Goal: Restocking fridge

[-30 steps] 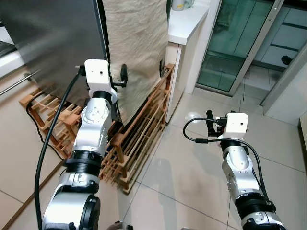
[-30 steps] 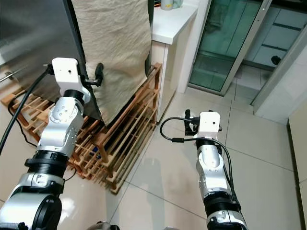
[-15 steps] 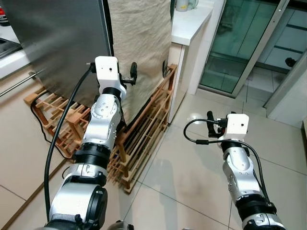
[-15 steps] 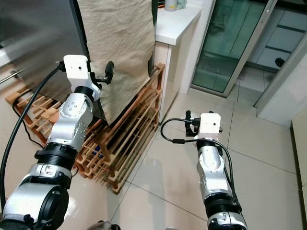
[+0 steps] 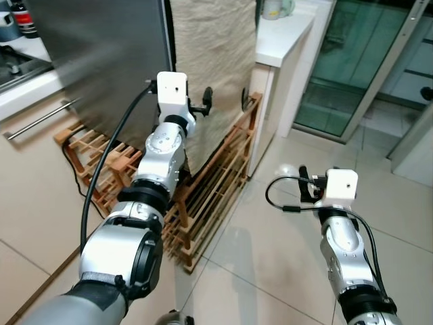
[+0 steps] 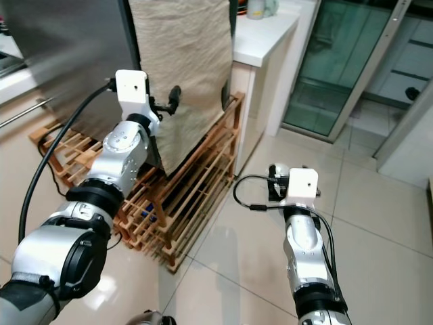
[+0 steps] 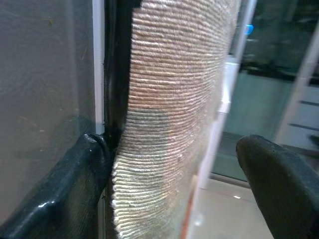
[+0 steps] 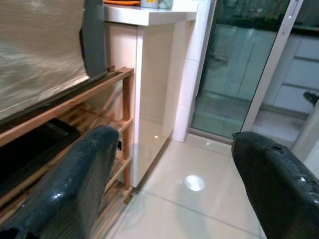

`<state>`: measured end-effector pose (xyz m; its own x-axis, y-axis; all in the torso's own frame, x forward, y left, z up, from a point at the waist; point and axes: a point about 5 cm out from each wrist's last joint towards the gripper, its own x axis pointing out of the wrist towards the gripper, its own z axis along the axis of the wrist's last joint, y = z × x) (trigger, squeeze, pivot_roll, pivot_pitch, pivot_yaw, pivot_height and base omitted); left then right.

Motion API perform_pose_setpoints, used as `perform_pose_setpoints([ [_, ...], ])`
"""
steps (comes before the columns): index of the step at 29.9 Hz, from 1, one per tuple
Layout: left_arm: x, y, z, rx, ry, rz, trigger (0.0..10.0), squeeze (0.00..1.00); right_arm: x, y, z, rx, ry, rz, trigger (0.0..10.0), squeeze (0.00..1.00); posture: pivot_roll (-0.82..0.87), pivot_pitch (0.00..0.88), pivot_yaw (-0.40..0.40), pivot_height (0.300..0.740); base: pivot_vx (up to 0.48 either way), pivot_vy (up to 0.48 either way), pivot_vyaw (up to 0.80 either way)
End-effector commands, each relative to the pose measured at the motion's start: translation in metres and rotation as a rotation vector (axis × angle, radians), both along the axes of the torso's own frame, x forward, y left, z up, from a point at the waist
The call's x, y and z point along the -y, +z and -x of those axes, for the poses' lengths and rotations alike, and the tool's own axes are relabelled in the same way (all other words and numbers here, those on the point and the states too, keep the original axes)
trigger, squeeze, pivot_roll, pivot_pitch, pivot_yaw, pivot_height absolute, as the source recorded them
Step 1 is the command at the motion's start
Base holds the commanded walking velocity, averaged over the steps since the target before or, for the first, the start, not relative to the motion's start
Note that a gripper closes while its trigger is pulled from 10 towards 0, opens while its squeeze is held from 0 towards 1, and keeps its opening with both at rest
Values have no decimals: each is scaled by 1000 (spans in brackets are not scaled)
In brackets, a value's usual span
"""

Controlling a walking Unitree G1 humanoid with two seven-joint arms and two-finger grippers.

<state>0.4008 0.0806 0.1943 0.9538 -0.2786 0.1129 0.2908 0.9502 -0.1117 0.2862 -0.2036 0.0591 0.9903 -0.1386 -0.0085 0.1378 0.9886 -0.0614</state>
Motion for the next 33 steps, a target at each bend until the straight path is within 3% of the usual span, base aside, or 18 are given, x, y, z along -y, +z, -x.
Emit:
perform_pose_setpoints([
  [1,54,20,9,65,-285,16,10000,0,-1,4,1,18,-5,-11,10000,0,-211,0,70,740,0,0,0],
  [4,69,25,13,76,-384,37,10000,0,-2,3,5,13,4,-12,10000,0,-226,0,82,740,0,0,0],
  [5,85,32,18,86,-468,76,10000,0,-2,0,10,2,14,-15,10000,0,-240,0,91,740,0,0,0],
  [6,112,39,29,84,-586,155,10000,0,-2,-5,16,-20,18,-19,10000,0,-247,0,90,740,0,0,0],
  [8,162,47,59,103,-807,220,10000,0,-1,-11,24,-50,20,-16,10000,0,-262,0,92,740,0,0,0],
  [9,175,49,70,115,-866,237,10000,0,0,-12,25,-56,20,-14,10000,0,-275,0,101,740,0,0,0],
  [13,182,51,78,125,-905,288,10000,0,0,-9,23,-51,23,1,10000,0,-282,0,103,740,0,0,0],
  [14,176,50,76,129,-899,299,10000,0,0,-7,22,-47,23,1,10000,0,-276,0,93,740,0,0,0],
  [18,122,35,55,170,-779,259,10000,0,-4,-6,24,-57,58,11,10000,0,-237,0,59,740,0,0,0],
  [19,122,35,55,170,-779,259,10000,0,-4,-6,24,-57,58,11,10000,0,-237,0,59,740,0,0,0],
  [20,84,25,44,172,-689,231,10000,0,-5,-7,25,-68,71,9,10000,0,-221,0,49,740,0,0,0],
  [23,27,12,36,168,-534,185,10000,0,-8,-8,23,-78,97,10,10000,0,-190,0,34,740,0,0,0],
  [26,-12,8,36,164,-429,163,10000,0,-11,-7,19,-77,125,7,10000,0,-162,0,19,740,0,0,0],
  [27,-42,7,42,170,-368,151,10000,0,-17,-4,13,-73,156,-15,10000,0,-144,0,8,740,0,0,0],
  [28,-42,7,42,170,-368,151,10000,0,-17,-4,13,-73,156,-15,10000,0,-144,0,8,740,0,0,0],
  [30,-71,7,52,174,-324,110,10000,0,-32,0,2,-90,232,-100,10000,0,-111,0,-9,740,0,0,0],
  [31,-71,7,52,174,-324,110,10000,0,-32,0,2,-90,232,-100,10000,0,-111,0,-9,740,0,0,0],
  [33,-86,6,59,170,-287,68,10000,0,-48,2,-8,-123,313,-201,10000,0,-97,0,-19,740,0,0,0],
])
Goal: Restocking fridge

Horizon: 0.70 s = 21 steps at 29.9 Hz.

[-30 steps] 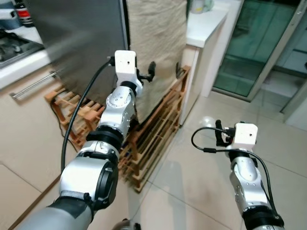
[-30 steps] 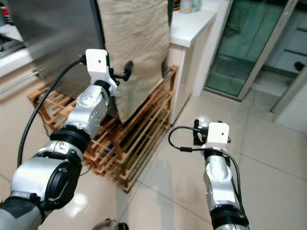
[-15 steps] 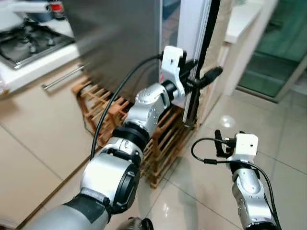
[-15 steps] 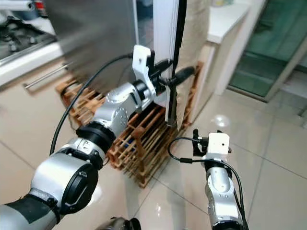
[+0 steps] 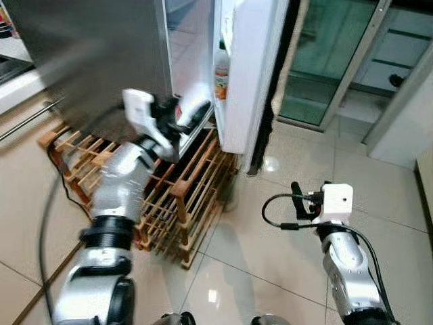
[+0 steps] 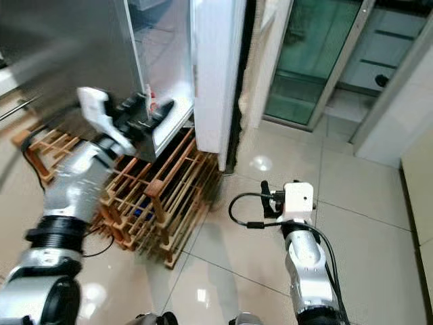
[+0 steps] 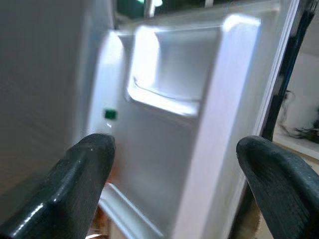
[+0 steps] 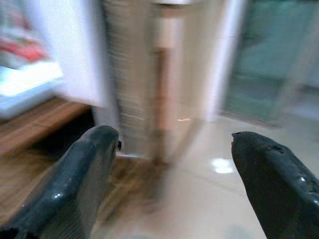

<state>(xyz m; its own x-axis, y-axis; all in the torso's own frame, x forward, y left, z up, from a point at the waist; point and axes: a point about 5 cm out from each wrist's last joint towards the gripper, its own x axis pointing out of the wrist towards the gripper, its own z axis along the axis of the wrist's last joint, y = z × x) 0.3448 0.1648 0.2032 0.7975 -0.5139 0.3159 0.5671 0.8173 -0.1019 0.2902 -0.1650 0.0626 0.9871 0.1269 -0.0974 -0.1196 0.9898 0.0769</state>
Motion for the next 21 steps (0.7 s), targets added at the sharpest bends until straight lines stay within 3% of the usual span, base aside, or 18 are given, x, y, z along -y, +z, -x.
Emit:
perform_pose_setpoints([
  [1,-2,-3,3,-20,0,-18,10000,0,-10,-2,-3,-39,54,-59,10000,0,-97,0,-19,740,0,0,0],
  [2,-11,-5,5,-23,37,-36,10000,0,-18,0,-9,-57,95,-101,10000,0,-85,0,-24,740,0,0,0],
  [3,-27,-8,5,-38,145,-59,10000,0,-32,3,-20,-84,165,-148,10000,0,-69,0,-31,740,0,0,0],
  [4,-27,-8,5,-38,145,-59,10000,0,-32,3,-20,-84,165,-148,10000,0,-69,0,-31,740,0,0,0],
  [5,-35,-10,4,-48,216,-67,10000,0,-37,6,-24,-88,195,-163,10000,0,-69,0,-31,740,0,0,0],
  [6,-48,-14,4,-72,356,-60,10000,0,-48,14,-35,-85,246,-183,10000,0,-61,0,-35,740,0,0,0],
  [7,-48,-14,4,-72,356,-60,10000,0,-48,14,-35,-85,246,-183,10000,0,-61,0,-35,740,0,0,0],
  [10,-55,-21,9,-108,502,-33,10000,0,-61,26,-51,-90,319,-202,10000,0,-55,0,-40,740,0,0,0],
  [15,-48,-26,11,-115,536,-47,10000,0,-63,33,-63,-101,345,-178,10000,0,-35,0,-46,740,0,0,0],
  [21,-51,-35,12,-143,641,-106,10000,0,-39,41,-78,-84,248,-85,10000,0,-25,0,-42,740,0,0,0],
])
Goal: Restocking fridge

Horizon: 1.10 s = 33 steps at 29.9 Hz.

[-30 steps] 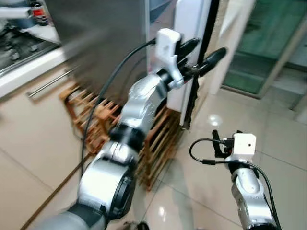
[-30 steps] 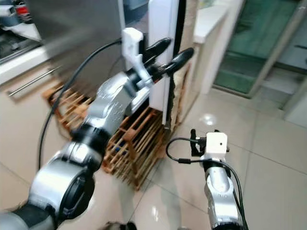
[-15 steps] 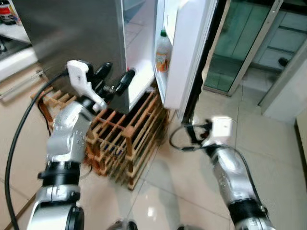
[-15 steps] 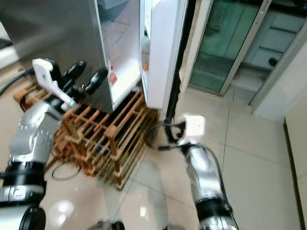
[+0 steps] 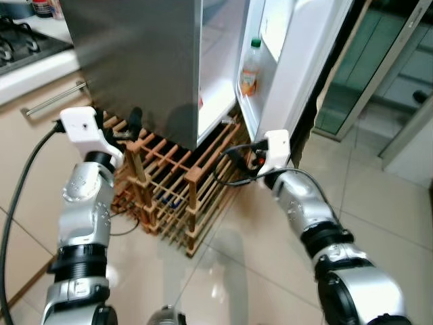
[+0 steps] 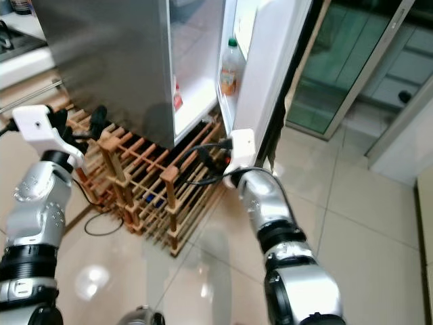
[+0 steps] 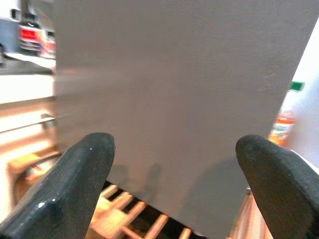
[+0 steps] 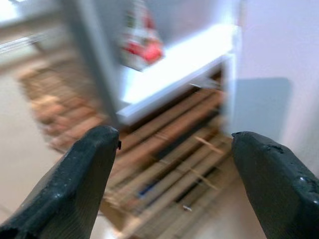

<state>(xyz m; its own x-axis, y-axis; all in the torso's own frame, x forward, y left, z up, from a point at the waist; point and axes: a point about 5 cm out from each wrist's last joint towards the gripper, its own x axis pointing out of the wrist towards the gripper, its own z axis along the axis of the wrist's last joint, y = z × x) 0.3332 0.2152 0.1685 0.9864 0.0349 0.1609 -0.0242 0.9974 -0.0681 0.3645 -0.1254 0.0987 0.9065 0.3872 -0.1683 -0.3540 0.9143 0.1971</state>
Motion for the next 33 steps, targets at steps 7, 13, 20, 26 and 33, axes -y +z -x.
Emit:
perform_pose_setpoints([
  [7,0,-10,7,-49,62,-55,10000,0,47,22,-17,66,-166,140,10000,0,-4,0,-26,740,0,0,0],
  [13,8,-14,8,-66,36,-66,10000,0,100,29,-13,92,-360,293,10000,0,-31,0,-7,740,0,0,0],
  [20,17,-12,1,-66,-5,-66,10000,0,185,41,15,145,-701,567,10000,0,-68,0,11,740,0,0,0],
  [26,21,-12,0,-65,-18,-66,10000,0,197,39,26,189,-844,618,10000,0,-87,0,12,740,0,0,0],
  [33,24,-12,-1,-57,-17,-69,10000,0,76,25,-4,263,-331,244,10000,0,-86,0,11,740,0,0,0],
])
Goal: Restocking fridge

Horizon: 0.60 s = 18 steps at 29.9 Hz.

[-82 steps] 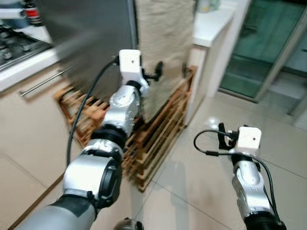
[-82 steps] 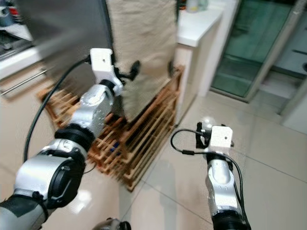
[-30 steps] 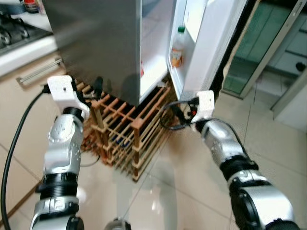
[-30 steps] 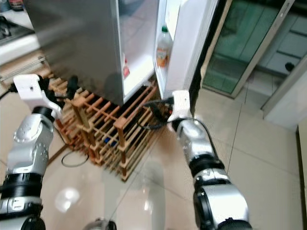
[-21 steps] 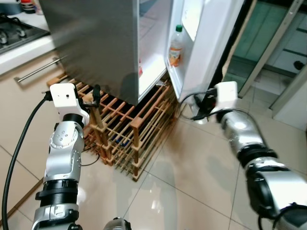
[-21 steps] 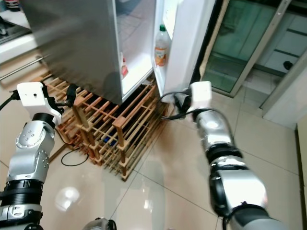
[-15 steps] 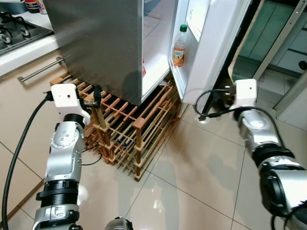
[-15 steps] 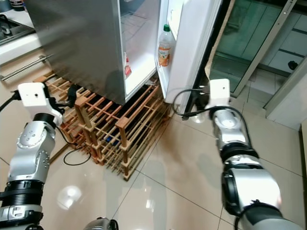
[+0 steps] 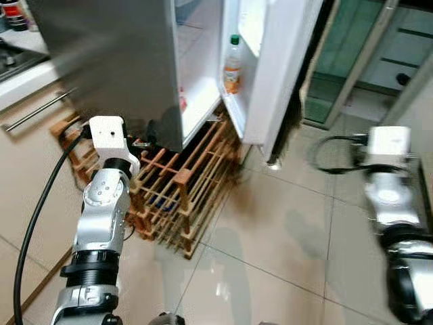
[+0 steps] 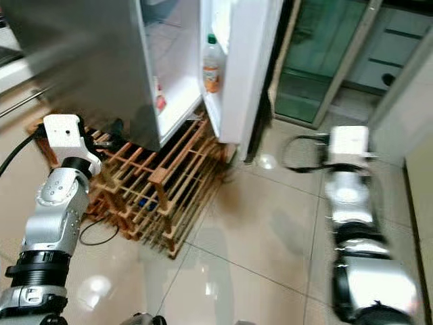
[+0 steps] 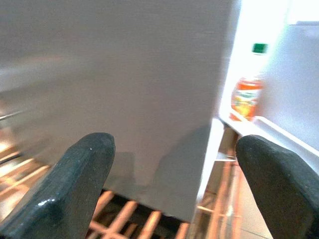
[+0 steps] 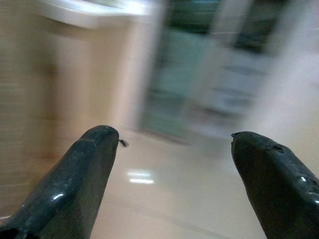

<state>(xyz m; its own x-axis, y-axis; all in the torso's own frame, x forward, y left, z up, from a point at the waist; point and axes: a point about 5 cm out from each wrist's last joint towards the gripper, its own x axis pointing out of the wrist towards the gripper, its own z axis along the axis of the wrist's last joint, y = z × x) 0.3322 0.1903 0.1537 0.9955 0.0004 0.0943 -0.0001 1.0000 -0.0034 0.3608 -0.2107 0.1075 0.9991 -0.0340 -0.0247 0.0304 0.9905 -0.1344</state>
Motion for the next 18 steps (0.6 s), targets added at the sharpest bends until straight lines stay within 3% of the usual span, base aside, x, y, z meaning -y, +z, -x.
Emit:
perform_pose_setpoints([
  [1,-2,3,-2,19,17,-22,10000,0,-23,17,-10,51,146,-103,10000,0,-86,0,11,740,0,0,0],
  [2,-4,4,-1,26,27,-40,10000,0,-33,18,-12,40,199,-153,10000,0,-82,0,8,740,0,0,0],
  [4,-13,2,1,28,76,-155,10000,0,-51,22,-15,33,285,-225,10000,0,-82,0,8,740,0,0,0],
  [5,-13,2,1,28,76,-155,10000,0,-51,22,-15,33,285,-225,10000,0,-82,0,8,740,0,0,0],
  [6,-23,-7,5,-21,121,-167,10000,0,-59,23,-16,32,300,-255,10000,0,-54,0,-14,740,0,0,0],
  [11,-28,-16,15,-58,147,-98,10000,0,-68,15,-12,22,290,-285,10000,0,-38,0,-26,740,0,0,0],
  [18,-12,-9,22,-27,202,-99,10000,0,-74,8,-7,10,304,-301,10000,0,-44,0,-16,740,452,0,73],
])
